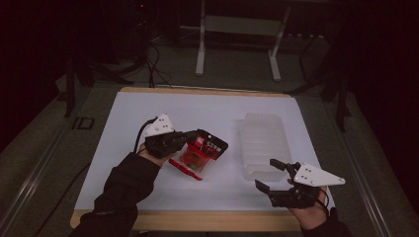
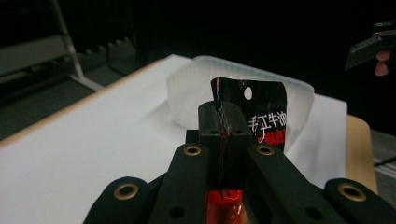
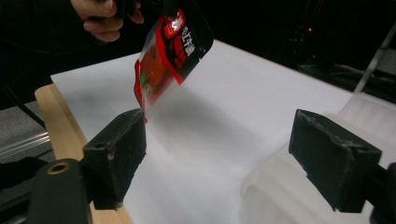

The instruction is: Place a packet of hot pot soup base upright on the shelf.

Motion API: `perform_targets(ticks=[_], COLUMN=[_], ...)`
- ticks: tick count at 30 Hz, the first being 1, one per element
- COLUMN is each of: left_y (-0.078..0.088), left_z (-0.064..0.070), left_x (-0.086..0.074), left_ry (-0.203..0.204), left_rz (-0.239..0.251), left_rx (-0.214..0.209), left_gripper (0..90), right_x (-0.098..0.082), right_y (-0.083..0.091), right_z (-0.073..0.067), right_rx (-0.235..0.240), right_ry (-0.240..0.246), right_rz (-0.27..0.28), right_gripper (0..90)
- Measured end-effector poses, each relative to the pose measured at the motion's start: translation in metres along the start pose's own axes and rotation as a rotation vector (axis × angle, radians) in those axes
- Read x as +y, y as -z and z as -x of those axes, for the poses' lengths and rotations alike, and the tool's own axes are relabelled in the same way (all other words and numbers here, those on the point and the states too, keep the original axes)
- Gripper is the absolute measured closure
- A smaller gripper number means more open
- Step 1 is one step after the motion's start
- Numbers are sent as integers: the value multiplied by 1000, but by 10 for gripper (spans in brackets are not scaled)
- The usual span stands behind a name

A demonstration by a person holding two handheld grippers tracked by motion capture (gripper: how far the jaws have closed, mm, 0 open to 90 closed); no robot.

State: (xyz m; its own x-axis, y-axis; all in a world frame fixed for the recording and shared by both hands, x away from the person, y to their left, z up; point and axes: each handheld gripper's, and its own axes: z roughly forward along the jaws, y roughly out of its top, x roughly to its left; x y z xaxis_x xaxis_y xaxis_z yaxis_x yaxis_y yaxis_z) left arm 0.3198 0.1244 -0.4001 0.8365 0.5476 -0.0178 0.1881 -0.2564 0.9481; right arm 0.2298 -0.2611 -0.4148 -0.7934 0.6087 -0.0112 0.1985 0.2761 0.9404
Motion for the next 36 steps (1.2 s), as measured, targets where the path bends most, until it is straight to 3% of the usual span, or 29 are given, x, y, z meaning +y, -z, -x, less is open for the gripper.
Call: perform_targets(ticks=[4,8,9,10,13,18,24,27,30,32,33,36], left_y=[3,7,7,8,9,5,3,2,0,-1,-3,-5], left_z=[2,6,6,7,12,18,28,29,33,34,35,34], left_x=[3,5,5,5,6,8,4,4,4,4,3,2], left_ry=[6,33,33,39,48,62,63,67,67,61,63,70], left_rz=[56,141,141,162,223,264,327,327,326,322,319,315], left_rx=[-1,18,18,30,56,49,62,40,21,17,19,8], left_gripper=[891,891,891,891,891,891,891,890,890,890,890,889], right_x=[13,40,45,45,64,83,91,92,92,91,91,90], right_y=[-2,-9,-12,-12,-25,-44,-65,-70,-80,-82,-84,-86], right_z=[4,12,13,13,18,22,25,25,24,24,24,26], right_rx=[13,68,85,85,142,183,229,228,251,252,275,288], right_ry=[20,39,35,35,9,4,-25,-23,-19,-18,-12,8], right_rz=[11,26,26,26,21,14,-13,-24,-52,-61,-78,-101], right_gripper=[215,287,287,287,339,408,447,473,602,632,705,775])
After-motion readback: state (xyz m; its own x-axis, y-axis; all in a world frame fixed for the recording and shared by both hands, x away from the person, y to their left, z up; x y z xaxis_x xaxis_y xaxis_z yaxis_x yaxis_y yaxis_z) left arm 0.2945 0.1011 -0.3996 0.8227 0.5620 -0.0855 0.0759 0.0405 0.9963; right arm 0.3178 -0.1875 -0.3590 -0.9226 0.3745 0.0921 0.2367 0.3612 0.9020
